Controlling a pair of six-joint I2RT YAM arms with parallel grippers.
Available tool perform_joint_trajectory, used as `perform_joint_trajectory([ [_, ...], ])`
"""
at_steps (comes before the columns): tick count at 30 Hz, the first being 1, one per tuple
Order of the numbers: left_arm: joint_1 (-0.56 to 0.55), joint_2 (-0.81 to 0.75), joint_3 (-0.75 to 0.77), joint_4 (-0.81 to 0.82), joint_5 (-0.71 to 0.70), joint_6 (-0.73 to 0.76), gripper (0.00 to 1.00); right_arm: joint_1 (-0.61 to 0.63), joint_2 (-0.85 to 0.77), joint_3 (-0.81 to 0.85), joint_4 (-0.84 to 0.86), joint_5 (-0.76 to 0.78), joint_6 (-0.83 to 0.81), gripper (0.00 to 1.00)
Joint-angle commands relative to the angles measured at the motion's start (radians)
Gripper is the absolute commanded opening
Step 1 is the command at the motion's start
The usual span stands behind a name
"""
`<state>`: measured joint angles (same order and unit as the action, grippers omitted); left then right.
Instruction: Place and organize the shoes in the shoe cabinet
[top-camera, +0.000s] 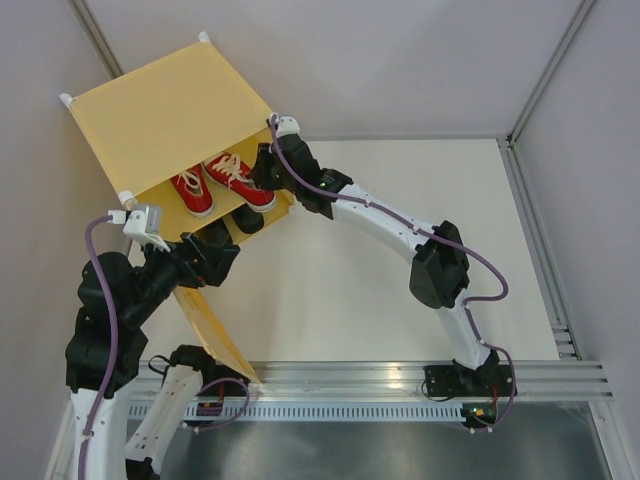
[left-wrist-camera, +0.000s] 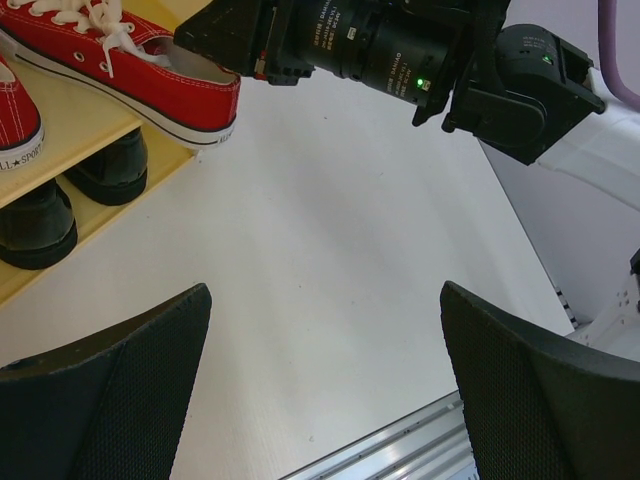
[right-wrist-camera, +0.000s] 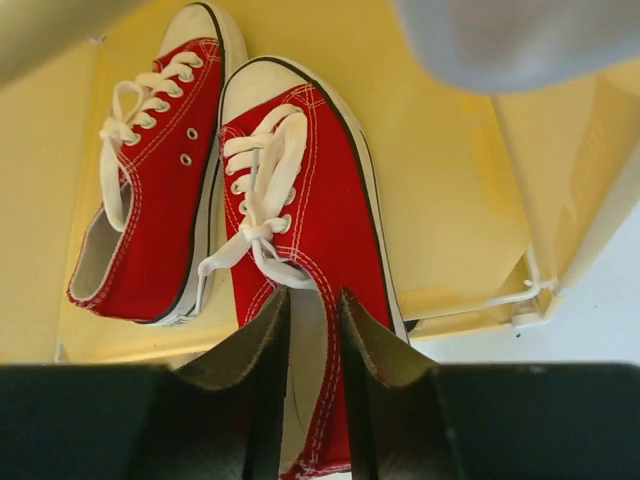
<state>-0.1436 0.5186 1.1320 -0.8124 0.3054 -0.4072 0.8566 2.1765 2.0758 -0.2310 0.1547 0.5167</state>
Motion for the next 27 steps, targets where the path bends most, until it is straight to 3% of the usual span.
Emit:
perform_joint_trajectory([
  [1, 0.006, -0.011, 0.017, -0.079, -0.038, -0.035, 0.98, 0.002, -0.006, 0.018, 0.068, -0.036, 0.019, 0.34],
  [4, 0.006, -0.009, 0.017, -0.079, -0.04, -0.036, 0.98, 0.005, -0.047, -0.029, 0.09, -0.066, 0.013, 0.43],
  [11, 0.006, -0.003, 0.018, -0.079, -0.038, -0.035, 0.98, 0.004, -0.202, -0.21, 0.205, -0.151, -0.067, 0.85],
  [14, 0.006, 0.0, 0.022, -0.079, -0.038, -0.038, 0.98, 0.004, -0.27, -0.356, 0.267, -0.216, -0.138, 0.96],
  [18, 0.006, 0.001, 0.028, -0.079, -0.04, -0.038, 0.98, 0.005, -0.326, -0.494, 0.354, -0.221, -0.227, 0.98],
  [27, 0.006, 0.001, 0.035, -0.082, -0.028, -0.018, 0.98, 0.004, -0.276, -0.573, 0.475, -0.256, -0.34, 0.98],
])
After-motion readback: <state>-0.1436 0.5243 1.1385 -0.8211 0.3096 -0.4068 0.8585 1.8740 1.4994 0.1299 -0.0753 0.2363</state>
